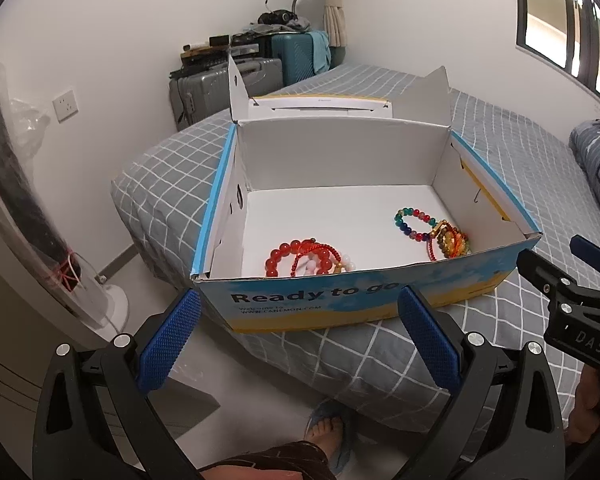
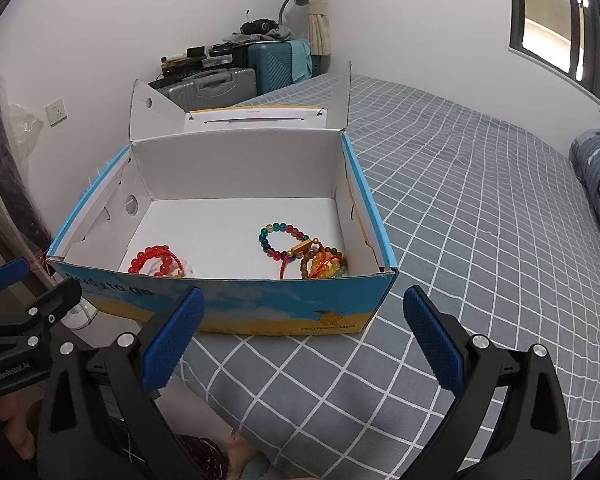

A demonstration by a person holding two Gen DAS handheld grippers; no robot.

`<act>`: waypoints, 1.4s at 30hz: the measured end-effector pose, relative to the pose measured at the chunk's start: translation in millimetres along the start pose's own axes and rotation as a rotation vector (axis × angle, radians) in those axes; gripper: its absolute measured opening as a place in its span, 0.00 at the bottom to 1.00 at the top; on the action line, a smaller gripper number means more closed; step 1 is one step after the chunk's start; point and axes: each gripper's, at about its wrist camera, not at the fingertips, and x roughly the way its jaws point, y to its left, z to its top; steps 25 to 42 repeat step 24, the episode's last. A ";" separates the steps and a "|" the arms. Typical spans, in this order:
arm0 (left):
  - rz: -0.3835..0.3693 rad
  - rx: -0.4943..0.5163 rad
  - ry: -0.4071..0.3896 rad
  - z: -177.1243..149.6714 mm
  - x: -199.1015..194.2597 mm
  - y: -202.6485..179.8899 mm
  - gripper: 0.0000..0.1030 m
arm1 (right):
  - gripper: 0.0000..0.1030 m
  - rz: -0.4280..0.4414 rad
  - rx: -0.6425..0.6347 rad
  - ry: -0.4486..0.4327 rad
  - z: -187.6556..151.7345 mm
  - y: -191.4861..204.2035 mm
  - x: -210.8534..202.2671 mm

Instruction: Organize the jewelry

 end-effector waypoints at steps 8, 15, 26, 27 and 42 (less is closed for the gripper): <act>-0.007 -0.021 0.005 1.4 -0.9 3.7 0.94 | 0.93 -0.003 0.003 -0.001 0.7 -0.3 0.9; -0.014 -0.020 0.007 1.5 0.0 0.7 0.94 | 0.93 0.001 0.010 0.001 0.3 -1.2 0.9; -0.009 -0.020 0.005 1.0 -0.3 -1.3 0.94 | 0.93 0.004 0.012 0.003 0.9 -1.6 0.6; -0.009 -0.020 0.005 1.0 -0.3 -1.3 0.94 | 0.93 0.004 0.012 0.003 0.9 -1.6 0.6; -0.009 -0.020 0.005 1.0 -0.3 -1.3 0.94 | 0.93 0.004 0.012 0.003 0.9 -1.6 0.6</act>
